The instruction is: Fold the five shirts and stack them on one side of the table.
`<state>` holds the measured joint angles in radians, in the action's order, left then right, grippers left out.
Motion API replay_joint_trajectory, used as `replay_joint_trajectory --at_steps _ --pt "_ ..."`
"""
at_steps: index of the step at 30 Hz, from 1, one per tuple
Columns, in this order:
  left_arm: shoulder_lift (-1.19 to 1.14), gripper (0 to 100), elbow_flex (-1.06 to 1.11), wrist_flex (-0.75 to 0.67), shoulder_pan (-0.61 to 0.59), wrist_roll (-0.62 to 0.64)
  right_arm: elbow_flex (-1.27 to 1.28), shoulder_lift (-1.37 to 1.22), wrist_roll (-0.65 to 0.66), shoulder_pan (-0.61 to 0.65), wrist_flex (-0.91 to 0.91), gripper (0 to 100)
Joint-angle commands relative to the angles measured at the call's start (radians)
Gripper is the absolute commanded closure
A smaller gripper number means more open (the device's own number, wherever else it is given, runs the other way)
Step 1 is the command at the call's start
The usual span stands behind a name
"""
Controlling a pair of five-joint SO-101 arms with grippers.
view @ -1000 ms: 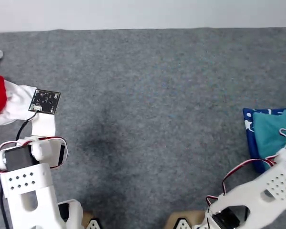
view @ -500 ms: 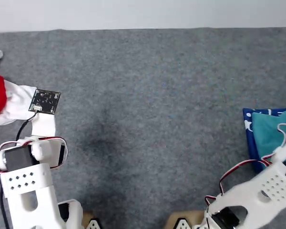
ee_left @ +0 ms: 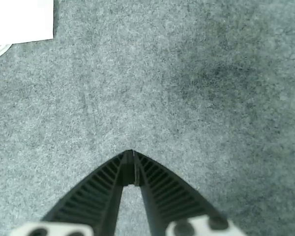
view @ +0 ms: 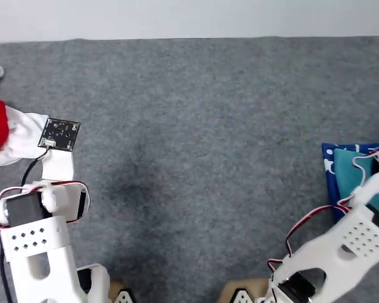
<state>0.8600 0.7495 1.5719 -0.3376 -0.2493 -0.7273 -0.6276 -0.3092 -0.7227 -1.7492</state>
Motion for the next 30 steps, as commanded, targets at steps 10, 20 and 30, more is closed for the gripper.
replay_joint_trajectory --at_steps 10,20,30 --pt "0.015 100 0.016 -0.017 -0.002 -0.008 -0.080 -0.271 -0.008 0.022 0.051 98.9" --pt "0.015 100 0.015 -0.018 -0.002 -0.008 -0.207 -0.091 -0.006 0.099 -0.039 98.9" --pt "0.015 100 0.012 -0.020 -0.002 -0.008 -0.206 -0.205 -0.012 0.226 0.050 98.9"
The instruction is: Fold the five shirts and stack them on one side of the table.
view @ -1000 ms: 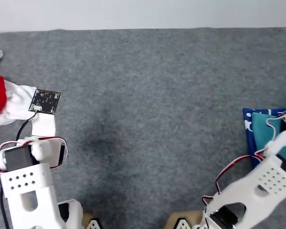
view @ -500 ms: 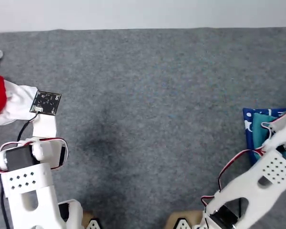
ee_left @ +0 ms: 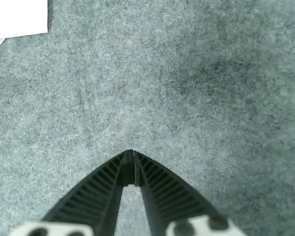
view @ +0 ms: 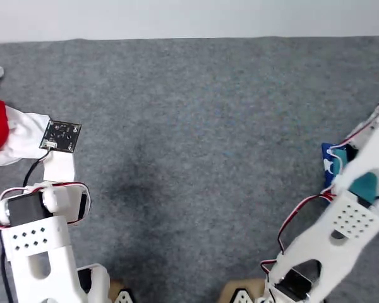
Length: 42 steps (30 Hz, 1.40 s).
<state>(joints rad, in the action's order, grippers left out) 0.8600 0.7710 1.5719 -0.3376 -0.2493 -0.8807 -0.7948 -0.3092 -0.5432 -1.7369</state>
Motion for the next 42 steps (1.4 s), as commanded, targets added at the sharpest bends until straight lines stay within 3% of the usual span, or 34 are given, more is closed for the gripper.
replay_joint_trajectory --at_steps 1,4,9,14,29,37,42 --pt "0.015 100 -0.007 -0.026 -0.002 -0.008 -0.054 -0.071 -0.012 0.062 0.059 98.9" --pt "0.015 100 -0.005 -0.031 -0.002 -0.008 -0.086 -0.117 -0.012 0.094 0.090 98.9" --pt "0.017 100 -0.008 -0.031 -0.002 -0.008 -0.318 -0.097 -0.011 0.136 -0.028 98.9" --pt "0.017 100 -0.010 -0.031 -0.002 -0.008 -0.488 -0.081 -0.006 0.101 -0.051 98.9" --pt "0.017 100 -0.012 -0.031 -0.002 -0.008 -0.493 -0.374 -0.009 0.015 0.042 98.9" --pt "0.017 100 -0.012 -0.032 -0.002 -0.008 -0.807 -0.318 -0.006 0.022 -0.053 98.9" --pt "0.017 100 -0.013 -0.026 -0.002 -0.008 -0.761 -0.143 -0.002 0.016 -0.056 98.9"
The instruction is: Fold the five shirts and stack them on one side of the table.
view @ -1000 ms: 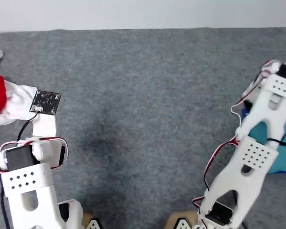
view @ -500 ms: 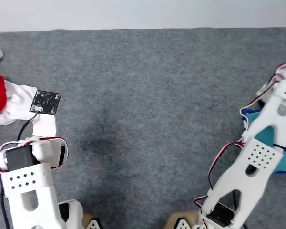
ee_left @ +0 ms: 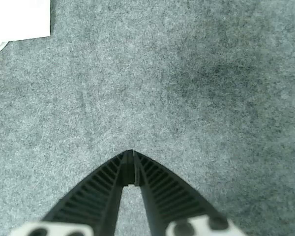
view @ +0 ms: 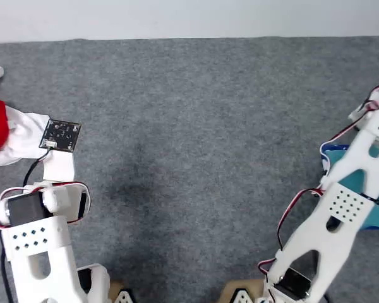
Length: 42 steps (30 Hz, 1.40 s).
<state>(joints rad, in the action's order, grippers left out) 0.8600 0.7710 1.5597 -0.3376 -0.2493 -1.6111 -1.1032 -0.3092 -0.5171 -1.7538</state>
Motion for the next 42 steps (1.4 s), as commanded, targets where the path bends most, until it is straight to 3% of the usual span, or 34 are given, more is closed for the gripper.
replay_joint_trajectory --at_steps 1,10,19,23,29,37,42 --pt "0.017 100 -0.013 -0.012 -0.002 -0.008 -0.012 0.202 0.011 -0.010 -0.039 98.9" --pt "0.015 100 -0.147 -0.012 -0.006 -0.006 0.305 0.619 0.184 -0.008 -0.041 98.9" --pt "0.009 100 -0.225 -0.028 -0.035 -0.009 1.123 1.231 0.187 -0.012 -0.038 98.9" --pt "0.006 100 -0.226 -0.169 -0.140 -0.031 1.438 1.463 0.187 -0.012 -0.033 98.9" --pt "-0.095 99 -0.208 -0.351 -0.232 -0.209 1.754 1.662 0.187 -0.012 0.012 98.9" --pt "-0.364 99 -0.229 -0.641 -0.394 -0.377 1.927 1.782 0.187 -0.012 0.016 98.9" --pt "-0.545 94 -0.297 -0.724 -0.451 -0.491 1.993 1.788 0.187 -0.012 0.016 98.9"
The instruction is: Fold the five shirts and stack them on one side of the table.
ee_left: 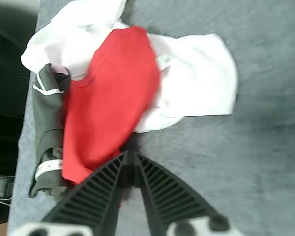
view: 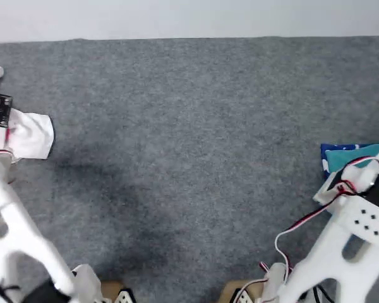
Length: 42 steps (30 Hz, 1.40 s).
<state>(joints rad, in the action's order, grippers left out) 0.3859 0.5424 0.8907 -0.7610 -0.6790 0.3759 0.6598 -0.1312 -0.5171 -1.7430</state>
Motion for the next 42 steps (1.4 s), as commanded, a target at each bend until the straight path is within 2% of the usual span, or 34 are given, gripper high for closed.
replay_joint_trajectory --at_steps 1,8,12,17,22,25,29,35,42 --pt "-0.103 93 -0.090 -0.058 -0.038 -0.081 0.015 0.025 0.009 -0.012 0.005 98.9" --pt "-0.284 81 -0.257 -0.072 -0.094 -0.210 0.081 0.030 0.009 -0.012 -0.004 98.9" --pt "-0.391 77 -0.308 -0.189 -0.114 -0.269 0.109 0.031 0.009 -0.012 -0.007 98.9" --pt "-0.540 77 -0.309 -0.385 -0.135 -0.334 0.110 0.031 0.009 -0.012 -0.007 98.9" --pt "-0.663 77 -0.311 -0.483 -0.143 -0.336 0.110 0.031 0.009 -0.012 -0.007 98.9" --pt "-0.700 85 -0.311 -0.519 -0.146 -0.336 0.112 0.031 0.009 -0.012 -0.007 98.9" --pt "-0.697 100 -0.311 -0.520 -0.143 -0.334 0.112 0.031 0.009 -0.012 -0.007 98.9" --pt "-0.551 100 -0.308 -0.465 -0.141 -0.308 0.112 0.031 0.009 -0.012 -0.007 98.9" --pt "-0.130 100 -0.308 -0.146 -0.015 0.002 0.112 0.031 0.009 -0.008 -0.007 98.9"
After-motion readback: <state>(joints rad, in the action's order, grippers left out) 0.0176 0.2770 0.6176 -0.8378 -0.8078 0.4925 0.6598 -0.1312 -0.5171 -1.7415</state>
